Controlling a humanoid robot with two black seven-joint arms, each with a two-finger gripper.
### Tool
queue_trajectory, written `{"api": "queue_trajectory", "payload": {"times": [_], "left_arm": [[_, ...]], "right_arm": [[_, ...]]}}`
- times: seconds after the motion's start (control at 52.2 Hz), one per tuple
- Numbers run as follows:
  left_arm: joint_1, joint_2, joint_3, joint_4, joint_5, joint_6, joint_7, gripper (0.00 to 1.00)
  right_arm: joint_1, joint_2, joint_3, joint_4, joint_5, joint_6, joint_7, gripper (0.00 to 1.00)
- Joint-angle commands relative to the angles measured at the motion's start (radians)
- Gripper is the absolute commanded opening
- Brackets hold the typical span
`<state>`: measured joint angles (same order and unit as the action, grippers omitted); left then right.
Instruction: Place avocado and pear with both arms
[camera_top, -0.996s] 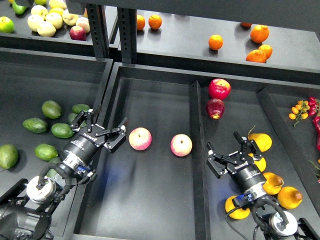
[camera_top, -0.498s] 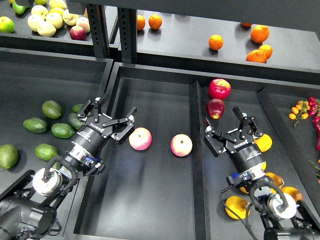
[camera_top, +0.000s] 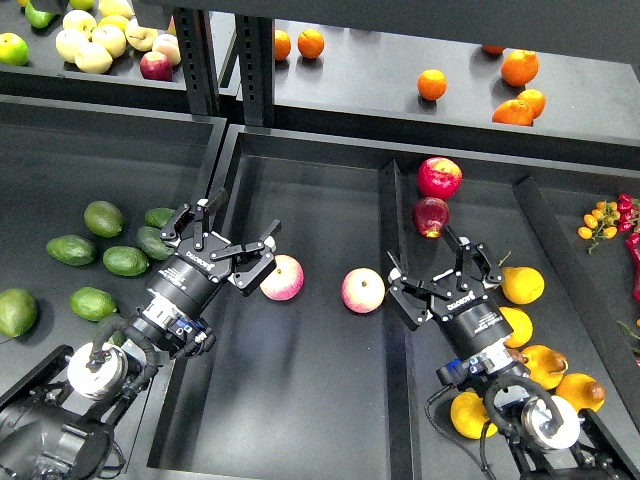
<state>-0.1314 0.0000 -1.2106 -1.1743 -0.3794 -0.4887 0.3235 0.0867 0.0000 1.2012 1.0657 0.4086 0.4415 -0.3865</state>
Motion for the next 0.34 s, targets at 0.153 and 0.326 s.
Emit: {"api": "queue_trajectory", "payload": {"times": [0.153, 0.326], "left_arm": [[0.015, 0.000, 0.054, -0.036, 0.001, 0.000, 0.000, 0.99], [0.041, 0.000, 0.071, -0.076, 0.017, 0.000, -0.001, 1.00]], "right_arm": [[-0.077, 0.000, -0.005, 0.077, -0.004, 0.000, 0.000, 1.00], [-0.107, 0.000, -0.005, 0.103, -0.005, 0.000, -0.002, 1.00]]}}
